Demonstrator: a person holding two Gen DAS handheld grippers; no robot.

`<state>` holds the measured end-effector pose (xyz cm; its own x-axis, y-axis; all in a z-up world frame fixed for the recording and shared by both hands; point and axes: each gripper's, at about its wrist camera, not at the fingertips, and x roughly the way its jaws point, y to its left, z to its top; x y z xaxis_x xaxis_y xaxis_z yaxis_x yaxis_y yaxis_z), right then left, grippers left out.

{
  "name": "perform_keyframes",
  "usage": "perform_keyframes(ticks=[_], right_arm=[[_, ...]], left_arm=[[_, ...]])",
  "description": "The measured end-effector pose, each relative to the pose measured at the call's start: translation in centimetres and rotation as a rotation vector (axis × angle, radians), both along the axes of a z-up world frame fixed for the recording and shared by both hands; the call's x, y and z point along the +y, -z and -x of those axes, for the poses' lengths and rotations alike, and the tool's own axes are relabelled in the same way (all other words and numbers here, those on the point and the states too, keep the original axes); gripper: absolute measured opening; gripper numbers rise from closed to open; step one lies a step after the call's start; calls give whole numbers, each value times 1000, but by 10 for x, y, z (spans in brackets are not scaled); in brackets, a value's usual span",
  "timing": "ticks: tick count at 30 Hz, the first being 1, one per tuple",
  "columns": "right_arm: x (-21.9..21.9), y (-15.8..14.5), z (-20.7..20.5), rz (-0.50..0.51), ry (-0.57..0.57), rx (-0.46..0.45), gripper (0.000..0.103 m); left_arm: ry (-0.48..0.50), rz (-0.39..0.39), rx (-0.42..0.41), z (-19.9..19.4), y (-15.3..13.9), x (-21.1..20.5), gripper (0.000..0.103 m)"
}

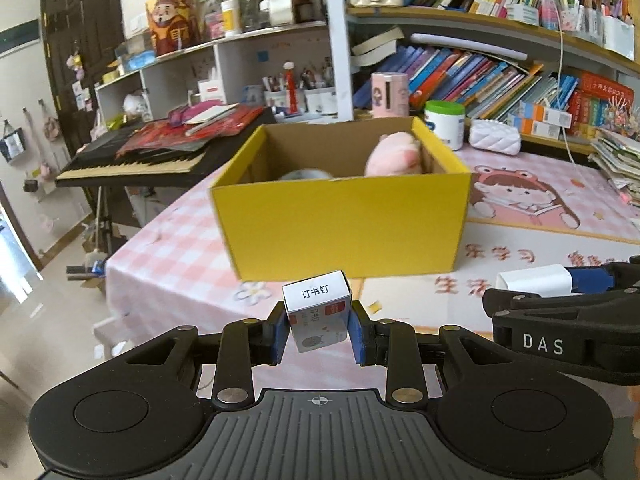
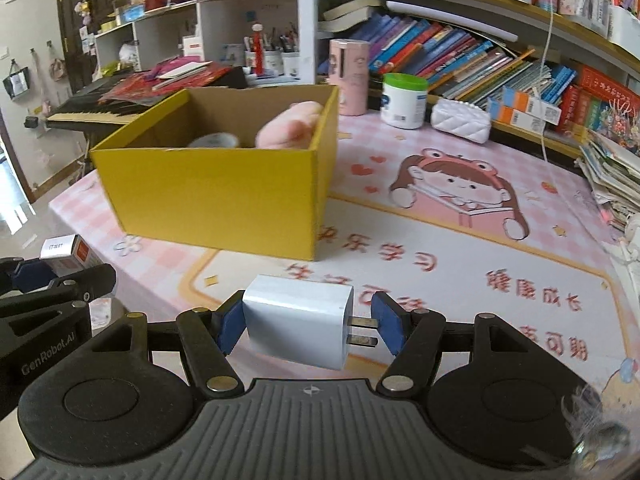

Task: Organize objects
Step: 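Carry the staple box and charger plug in both grippers toward the yellow box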

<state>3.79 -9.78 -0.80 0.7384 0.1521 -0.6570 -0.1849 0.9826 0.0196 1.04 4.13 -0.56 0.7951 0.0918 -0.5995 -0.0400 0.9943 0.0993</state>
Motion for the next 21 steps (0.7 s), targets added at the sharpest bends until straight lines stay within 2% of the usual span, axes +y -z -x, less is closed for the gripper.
perform_keyframes(ticks=[10, 21], right_arm=[[46, -5, 24, 7, -62, -27, 64], [74, -13, 34, 32, -118, -43, 64]], left_arm=[[-55, -1, -24, 27, -4, 43, 29], [-95, 17, -45, 37, -9, 65, 29]])
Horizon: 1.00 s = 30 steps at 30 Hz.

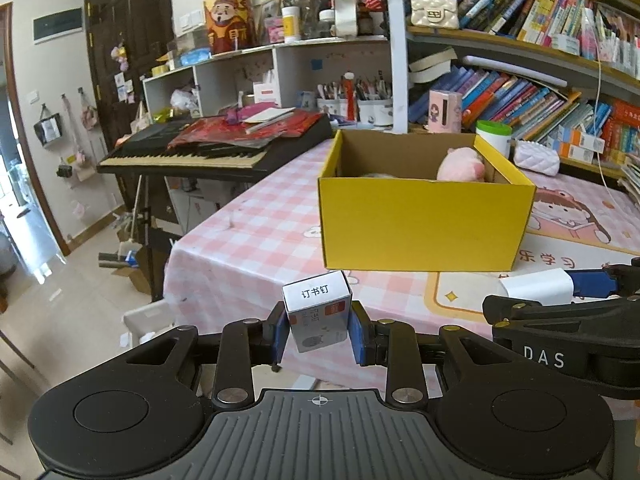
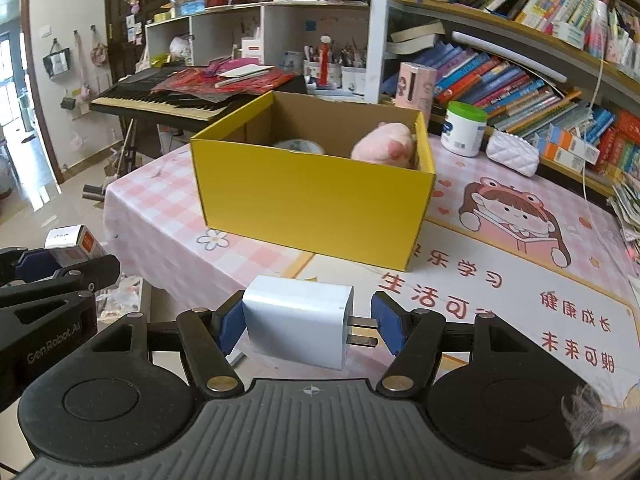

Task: Organize objects
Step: 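Carry the staple box and charger plug in both grippers toward the yellow box, then lower both items into the box and open both grippers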

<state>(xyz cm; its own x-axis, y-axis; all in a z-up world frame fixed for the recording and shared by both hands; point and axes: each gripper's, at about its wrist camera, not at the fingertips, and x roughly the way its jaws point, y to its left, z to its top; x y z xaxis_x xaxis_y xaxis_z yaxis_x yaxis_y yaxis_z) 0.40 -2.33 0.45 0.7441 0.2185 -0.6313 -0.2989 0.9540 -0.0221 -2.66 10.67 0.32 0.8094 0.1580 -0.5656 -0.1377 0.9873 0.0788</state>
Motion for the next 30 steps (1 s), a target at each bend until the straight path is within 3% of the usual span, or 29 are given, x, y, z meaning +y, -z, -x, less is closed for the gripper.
perform_keyframes(ticks=[7, 16, 30], right_arm=[[6, -3, -2, 4, -17, -15, 64], [4, -23, -23, -24, -12, -123, 64], [-14, -47, -120, -48, -5, -196, 64]], left_arm=[[-19, 2, -21, 0, -4, 5, 29], [-34, -22, -98, -24, -24, 7, 29], [-46, -39, -149, -103, -36, -11, 29]])
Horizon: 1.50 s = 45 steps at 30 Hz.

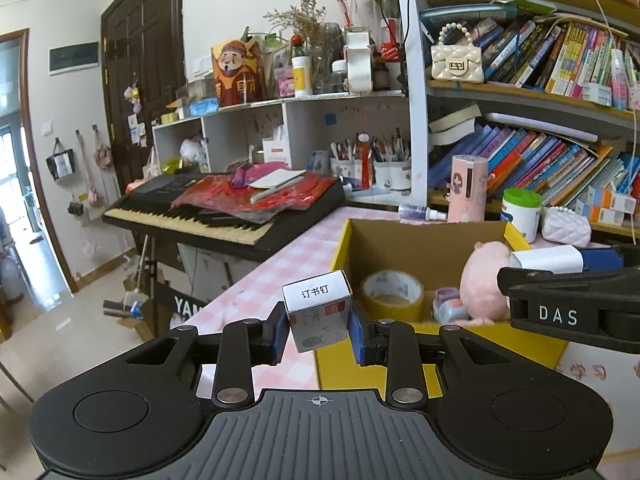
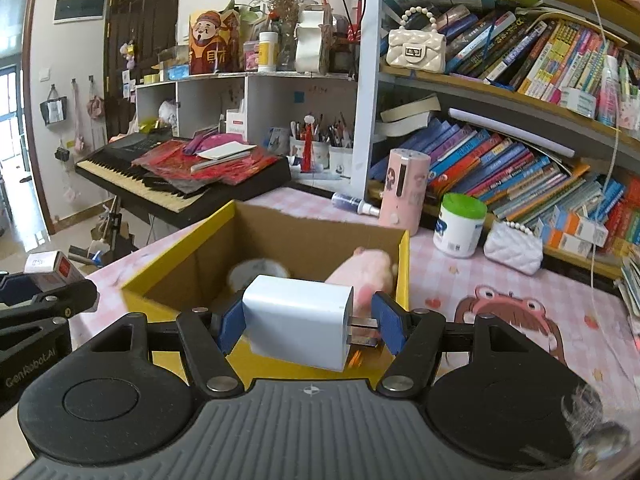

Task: Organize objects
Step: 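Lower both items into the box and open both grippers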

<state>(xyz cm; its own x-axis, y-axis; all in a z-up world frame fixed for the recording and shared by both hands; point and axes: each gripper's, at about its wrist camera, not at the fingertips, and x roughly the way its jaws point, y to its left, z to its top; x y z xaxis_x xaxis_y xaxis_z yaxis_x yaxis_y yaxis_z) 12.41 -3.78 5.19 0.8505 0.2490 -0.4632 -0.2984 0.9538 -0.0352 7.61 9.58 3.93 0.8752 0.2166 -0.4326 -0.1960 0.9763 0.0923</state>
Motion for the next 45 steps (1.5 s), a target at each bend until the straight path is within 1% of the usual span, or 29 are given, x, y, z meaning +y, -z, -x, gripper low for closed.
perform_keyframes(ticks=[5, 11, 16, 23, 27, 35, 36, 40, 45], right_arm=[[-5, 1, -31, 11, -23, -1, 64], [-12, 11, -68, 26, -44, 44, 64], [-13, 20, -94, 41, -73, 82, 64], [-9, 33, -120, 77, -118, 128, 64], [-4, 40, -133, 106, -153, 157, 64], [2, 46, -147, 132, -194, 191, 64], [3, 47, -149, 139, -203, 204, 64], [7, 49, -152, 168, -233, 244, 64], [11, 52, -152, 199, -249, 268, 64]], left_arm=[[2, -14, 25, -34, 7, -13, 29], [14, -49, 72, -69, 17, -27, 29], [10, -73, 120, -90, 28, -32, 29], [8, -99, 187, -114, 45, -35, 29], [10, -122, 227, -123, 55, -37, 30], [10, -128, 245, -134, 62, -36, 30], [15, -124, 251, -136, 63, -37, 30], [12, -69, 277, -141, 67, -33, 31], [16, -79, 268, -140, 67, -34, 32]])
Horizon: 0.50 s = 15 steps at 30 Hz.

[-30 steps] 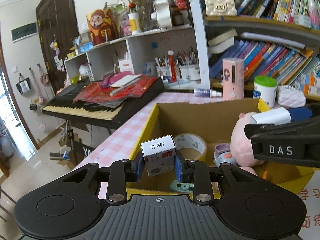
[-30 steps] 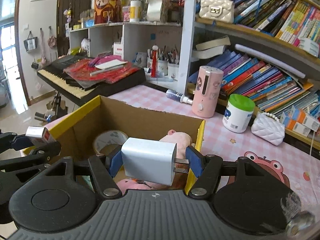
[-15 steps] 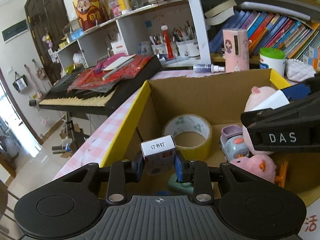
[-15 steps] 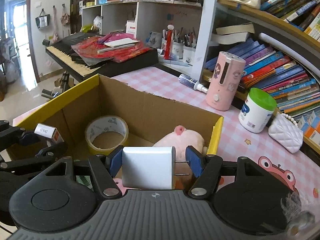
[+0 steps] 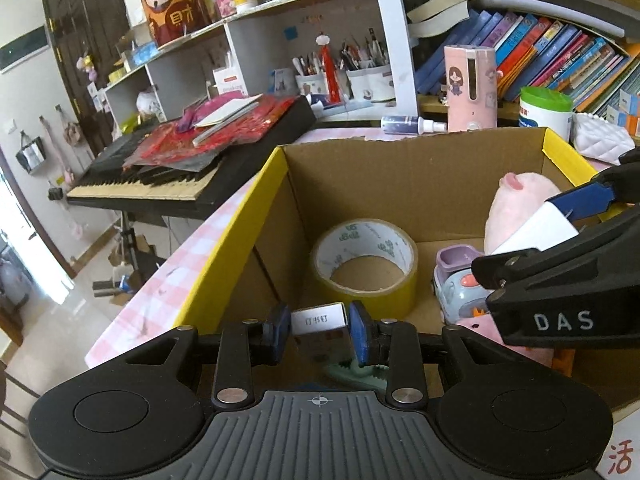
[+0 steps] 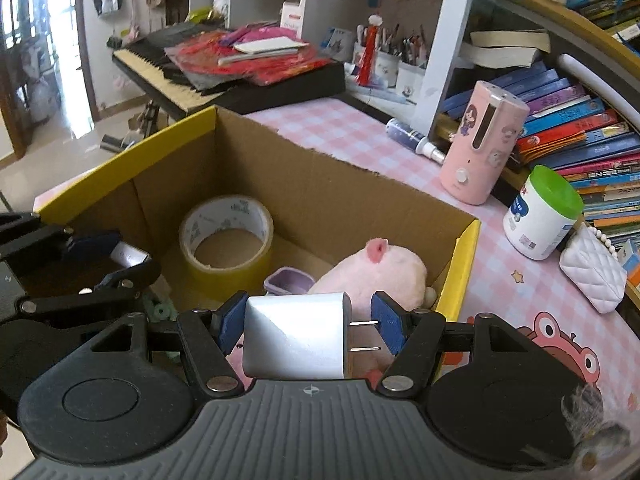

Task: Organize objects
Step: 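Lower both items into the box and open both grippers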

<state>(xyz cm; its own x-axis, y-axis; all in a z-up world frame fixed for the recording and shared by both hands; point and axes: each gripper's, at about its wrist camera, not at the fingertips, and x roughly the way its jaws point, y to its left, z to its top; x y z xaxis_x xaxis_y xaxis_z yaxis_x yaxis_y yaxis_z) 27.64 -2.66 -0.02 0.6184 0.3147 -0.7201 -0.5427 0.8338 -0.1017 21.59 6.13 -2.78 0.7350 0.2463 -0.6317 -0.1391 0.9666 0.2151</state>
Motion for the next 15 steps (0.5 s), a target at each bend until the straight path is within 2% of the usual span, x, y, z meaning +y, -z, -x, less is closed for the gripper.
perform_keyframes(ticks=[5, 8, 15], right_arm=[[3, 1, 0, 26, -8, 3, 64], [3, 1, 0, 27, -6, 3, 64], [-8, -6, 4, -70, 47, 0, 65]], left_arm=[[-1, 2, -16, 5, -3, 0, 34], [2, -1, -30, 9, -7, -1, 40], [-11, 3, -82, 23, -20, 2, 55]])
